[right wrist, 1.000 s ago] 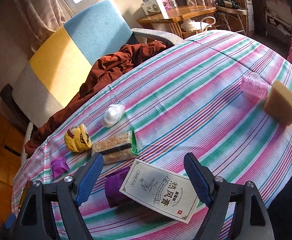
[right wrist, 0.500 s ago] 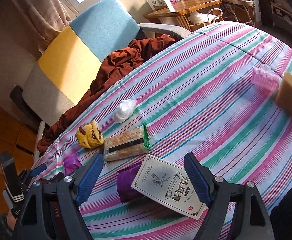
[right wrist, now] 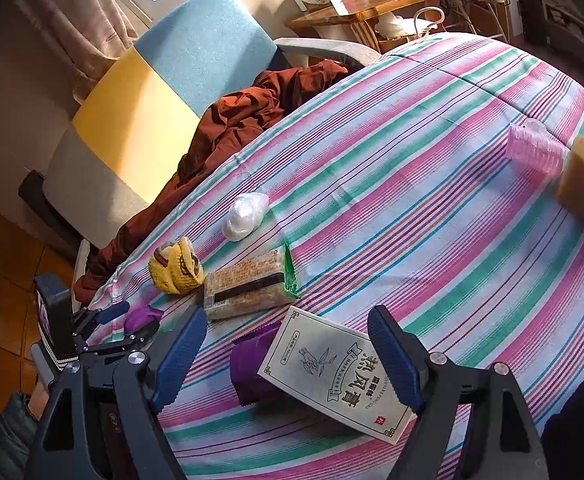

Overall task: Organize objects
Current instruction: 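Move both tools back to the items and grasp a purple snack with the left tool, then lift the purple snack with the left tool while the right tool grasps the cream box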

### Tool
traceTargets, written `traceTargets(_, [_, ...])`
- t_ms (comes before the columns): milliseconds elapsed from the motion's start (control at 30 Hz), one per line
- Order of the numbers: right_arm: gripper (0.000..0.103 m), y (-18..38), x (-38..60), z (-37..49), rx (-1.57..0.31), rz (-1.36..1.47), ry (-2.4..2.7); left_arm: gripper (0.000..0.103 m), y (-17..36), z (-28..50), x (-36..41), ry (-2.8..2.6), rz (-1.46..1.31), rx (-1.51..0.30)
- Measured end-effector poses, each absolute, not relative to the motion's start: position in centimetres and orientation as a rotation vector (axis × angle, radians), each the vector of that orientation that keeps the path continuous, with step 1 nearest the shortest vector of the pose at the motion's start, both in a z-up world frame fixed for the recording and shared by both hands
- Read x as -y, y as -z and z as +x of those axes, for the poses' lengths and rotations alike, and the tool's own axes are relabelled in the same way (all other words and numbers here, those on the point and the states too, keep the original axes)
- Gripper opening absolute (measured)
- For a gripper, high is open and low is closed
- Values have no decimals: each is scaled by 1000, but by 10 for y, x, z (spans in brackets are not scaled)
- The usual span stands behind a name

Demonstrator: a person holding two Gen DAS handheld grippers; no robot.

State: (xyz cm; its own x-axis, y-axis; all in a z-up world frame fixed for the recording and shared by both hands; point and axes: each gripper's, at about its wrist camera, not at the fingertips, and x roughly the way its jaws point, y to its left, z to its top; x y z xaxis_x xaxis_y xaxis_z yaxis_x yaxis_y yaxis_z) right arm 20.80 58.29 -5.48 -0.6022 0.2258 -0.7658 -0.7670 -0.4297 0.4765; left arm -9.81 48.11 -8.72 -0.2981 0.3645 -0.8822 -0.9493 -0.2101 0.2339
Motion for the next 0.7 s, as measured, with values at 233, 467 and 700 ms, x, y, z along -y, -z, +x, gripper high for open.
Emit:
traceTargets(233, [84,57,-589,211,-1126,-817,-2033,36,92,-94,-476,-1750,-992,-892])
traceTargets(467, [84,60,-599,224,-1184,-768,-1974,36,91,-58,-456,-1811,-1075,-844])
traceTargets(700, [84,65,-603,228,-1220,-763,-1945,35,92,-9,-436,-1844,-1087,-813])
